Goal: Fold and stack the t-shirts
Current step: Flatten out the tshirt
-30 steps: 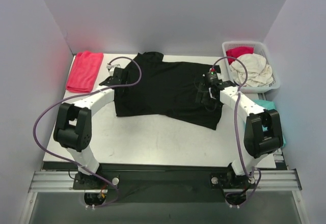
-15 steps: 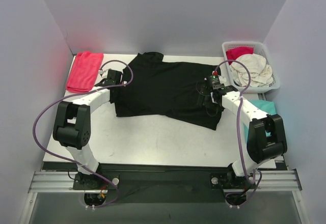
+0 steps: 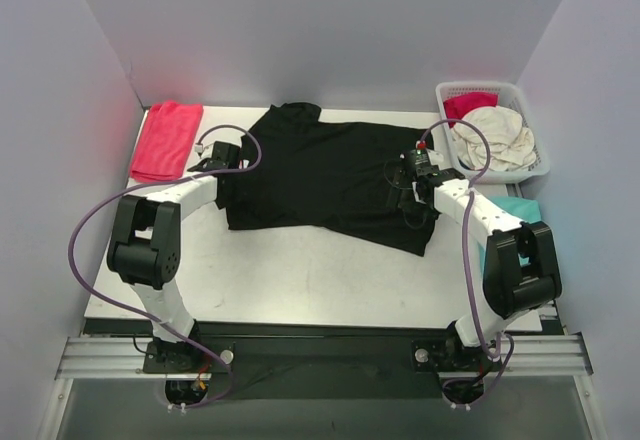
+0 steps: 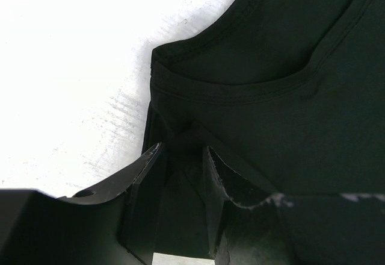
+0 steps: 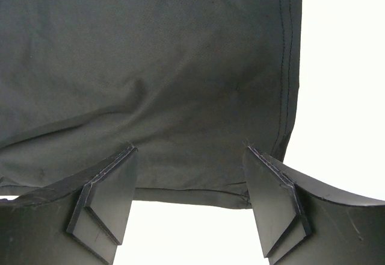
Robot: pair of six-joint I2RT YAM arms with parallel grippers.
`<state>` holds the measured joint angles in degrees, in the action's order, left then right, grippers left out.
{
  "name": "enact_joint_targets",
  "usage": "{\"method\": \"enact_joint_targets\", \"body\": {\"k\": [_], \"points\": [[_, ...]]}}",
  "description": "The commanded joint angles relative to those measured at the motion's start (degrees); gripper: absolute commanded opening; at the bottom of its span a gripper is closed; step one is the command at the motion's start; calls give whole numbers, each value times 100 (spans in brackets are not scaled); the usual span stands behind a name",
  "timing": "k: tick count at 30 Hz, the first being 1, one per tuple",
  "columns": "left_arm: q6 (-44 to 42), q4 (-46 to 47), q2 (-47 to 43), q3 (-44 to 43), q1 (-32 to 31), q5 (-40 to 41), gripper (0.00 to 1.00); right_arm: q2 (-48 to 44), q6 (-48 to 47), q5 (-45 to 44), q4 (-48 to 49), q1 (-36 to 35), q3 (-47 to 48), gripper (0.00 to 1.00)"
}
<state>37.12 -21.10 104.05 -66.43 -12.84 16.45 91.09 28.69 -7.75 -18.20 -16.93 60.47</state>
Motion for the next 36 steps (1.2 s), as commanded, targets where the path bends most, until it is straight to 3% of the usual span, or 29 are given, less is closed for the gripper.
{"method": "enact_joint_targets", "body": {"k": [1,13,20,25,36], "points": [[58,-8,-25,-1,54,34,41,111,84,-192,-105,-21,-17,70],[49,369,27,157,54,-19,41,120,102,-245,-114,-21,-96,69],[41,440,72,78,63,-71,25,49,84,-262,-140,-30,-132,69],[5,362,-33,78,71,-80,0,-30,163,-262,-158,-30,-202,69],[23,291,-930,96,45,-98,0,-1048,392,-447,-237,-30,-1080,68]]}}
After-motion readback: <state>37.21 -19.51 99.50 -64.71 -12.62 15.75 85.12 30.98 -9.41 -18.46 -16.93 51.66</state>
